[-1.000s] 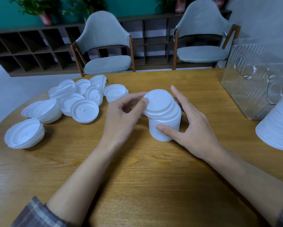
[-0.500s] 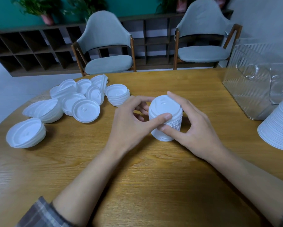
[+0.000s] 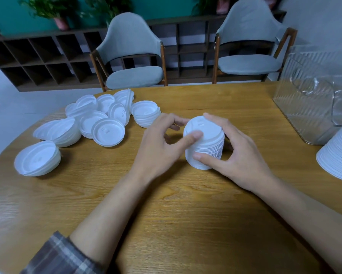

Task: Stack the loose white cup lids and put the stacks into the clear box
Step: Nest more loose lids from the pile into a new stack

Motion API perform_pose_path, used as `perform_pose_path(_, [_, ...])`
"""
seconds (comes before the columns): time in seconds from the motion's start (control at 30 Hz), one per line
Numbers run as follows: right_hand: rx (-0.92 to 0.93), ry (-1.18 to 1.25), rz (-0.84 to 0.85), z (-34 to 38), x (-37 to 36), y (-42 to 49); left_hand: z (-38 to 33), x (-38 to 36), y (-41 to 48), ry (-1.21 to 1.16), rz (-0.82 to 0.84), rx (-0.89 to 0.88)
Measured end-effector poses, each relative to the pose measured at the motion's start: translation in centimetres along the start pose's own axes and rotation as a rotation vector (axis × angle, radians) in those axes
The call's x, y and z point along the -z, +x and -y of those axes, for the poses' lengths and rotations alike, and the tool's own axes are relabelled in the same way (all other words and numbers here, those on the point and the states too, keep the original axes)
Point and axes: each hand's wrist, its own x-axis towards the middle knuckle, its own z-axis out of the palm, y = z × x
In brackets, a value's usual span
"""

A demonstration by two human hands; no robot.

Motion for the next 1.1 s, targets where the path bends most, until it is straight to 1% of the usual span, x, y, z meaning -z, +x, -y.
perform_pose_path(0.07, [-0.001,0.001,-0.011,0.0,0.0,0.0,0.9,0.4,0.4,0.062,-0.083,-0.045])
perform_pose_path(0.13, [-0.005,0.004,-0.011,0.0,0.0,-0.1,2.7,0.8,1.0,0.254,-0.161,-0.089])
perform_pose_path(0.2, [-0.011,0.009,-0.011,0.0,0.0,-0.1,4.6,1.2,1.7,0.463,-0.142,-0.079])
perform_pose_path(0.27, [-0.016,0.014,-0.009,0.1,0.0,-0.1,6.3,1.6,2.2,0.601,-0.082,-0.055])
perform_pose_path(0.37, [-0.021,0.02,-0.013,0.0,-0.1,-0.1,6.9,1.7,2.4,0.678,-0.025,0.019])
perform_pose_path(0.43, [-0.026,0.021,-0.011,0.0,0.0,-0.1,6.6,1.6,2.3,0.685,-0.049,0.028])
perform_pose_path(0.5, [-0.024,0.018,-0.006,0.1,0.0,-0.1,6.1,1.8,2.3,0.694,-0.097,-0.008])
perform_pose_path(0.63, [-0.022,0.008,0.0,0.1,0.1,-0.1,5.4,1.7,2.2,0.663,-0.141,-0.11])
perform_pose_path(0.77, [-0.017,0.005,0.0,0.1,0.1,-0.1,4.3,1.3,1.9,0.562,-0.115,-0.154])
perform_pose_path(0.87, [-0.014,-0.007,-0.02,0.0,0.1,-0.1,3.5,1.1,1.5,0.414,-0.084,-0.095])
perform_pose_path(1.0, [-0.025,-0.011,-0.039,0.0,0.1,-0.2,2.4,1.3,1.5,0.175,-0.134,0.011])
perform_pose_path(1.1, [-0.022,-0.012,-0.048,0.0,0.1,-0.2,1.8,1.4,1.5,0.058,-0.165,0.051])
